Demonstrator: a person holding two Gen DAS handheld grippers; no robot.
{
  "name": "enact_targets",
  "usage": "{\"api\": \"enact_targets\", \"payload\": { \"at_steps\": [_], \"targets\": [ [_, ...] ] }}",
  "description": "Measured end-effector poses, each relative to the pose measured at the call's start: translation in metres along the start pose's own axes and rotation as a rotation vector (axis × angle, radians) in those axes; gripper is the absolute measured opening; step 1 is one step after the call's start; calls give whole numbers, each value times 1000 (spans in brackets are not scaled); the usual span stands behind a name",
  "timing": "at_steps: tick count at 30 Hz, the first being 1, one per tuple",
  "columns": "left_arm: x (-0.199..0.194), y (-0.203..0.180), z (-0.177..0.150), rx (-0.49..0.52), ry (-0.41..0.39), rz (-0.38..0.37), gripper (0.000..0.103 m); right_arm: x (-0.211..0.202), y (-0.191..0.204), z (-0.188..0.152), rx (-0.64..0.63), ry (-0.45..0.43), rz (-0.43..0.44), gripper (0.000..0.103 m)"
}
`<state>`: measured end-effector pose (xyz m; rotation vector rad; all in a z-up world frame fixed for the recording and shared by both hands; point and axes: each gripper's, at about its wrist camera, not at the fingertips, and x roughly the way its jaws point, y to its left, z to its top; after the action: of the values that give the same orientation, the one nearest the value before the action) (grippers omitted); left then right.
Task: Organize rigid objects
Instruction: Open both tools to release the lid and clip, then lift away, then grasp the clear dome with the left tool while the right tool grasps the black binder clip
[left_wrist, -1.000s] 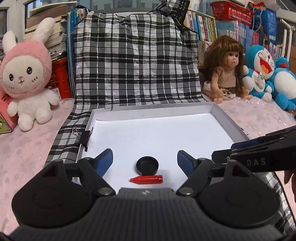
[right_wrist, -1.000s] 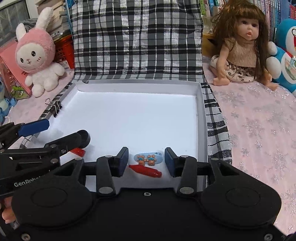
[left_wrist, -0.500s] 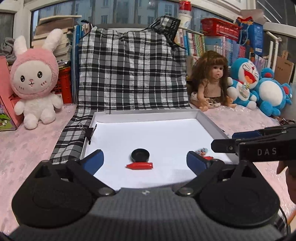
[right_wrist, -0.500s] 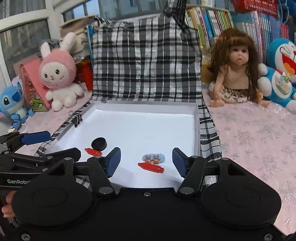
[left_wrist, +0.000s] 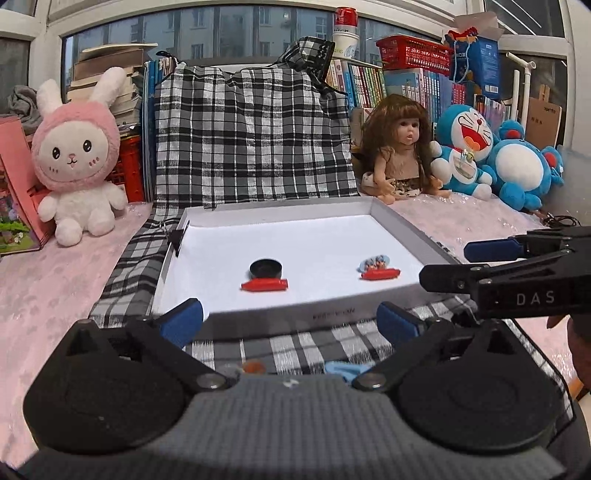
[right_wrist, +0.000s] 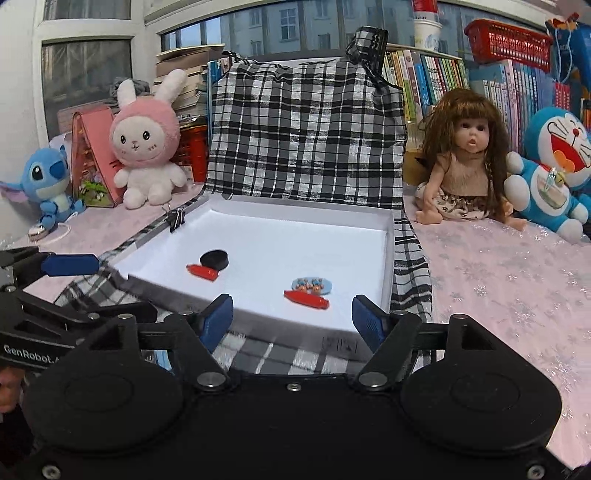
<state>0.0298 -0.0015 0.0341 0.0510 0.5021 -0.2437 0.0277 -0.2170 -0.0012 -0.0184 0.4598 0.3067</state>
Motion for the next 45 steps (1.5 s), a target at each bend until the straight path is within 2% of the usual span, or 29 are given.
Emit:
{"api": "enact_targets", "payload": {
  "at_steps": [6,14,24,35,41,45],
  "targets": [
    [-10,2,-15,-26,-9,18,103,-12,3,-20,-25,-20,-12,73],
    [-15,12,-34,-113,-39,82,103,-22,6,-43,-36,-50,-24,76],
    [-13,22,-44,-103,-12,125,103,-29,5,-65,-53,-50,-59,74],
    [-7,33,-44,-187,23,118,71,-31,4,-67,-66,-50,-59,63],
    [-4,32,-44,-184,31,116,62,-24,10,-65,-79,-47,-55,58],
    [2,37,-45,-215,27,94,62,-22,12,-64,-79,-48,-54,57]
  ]
}}
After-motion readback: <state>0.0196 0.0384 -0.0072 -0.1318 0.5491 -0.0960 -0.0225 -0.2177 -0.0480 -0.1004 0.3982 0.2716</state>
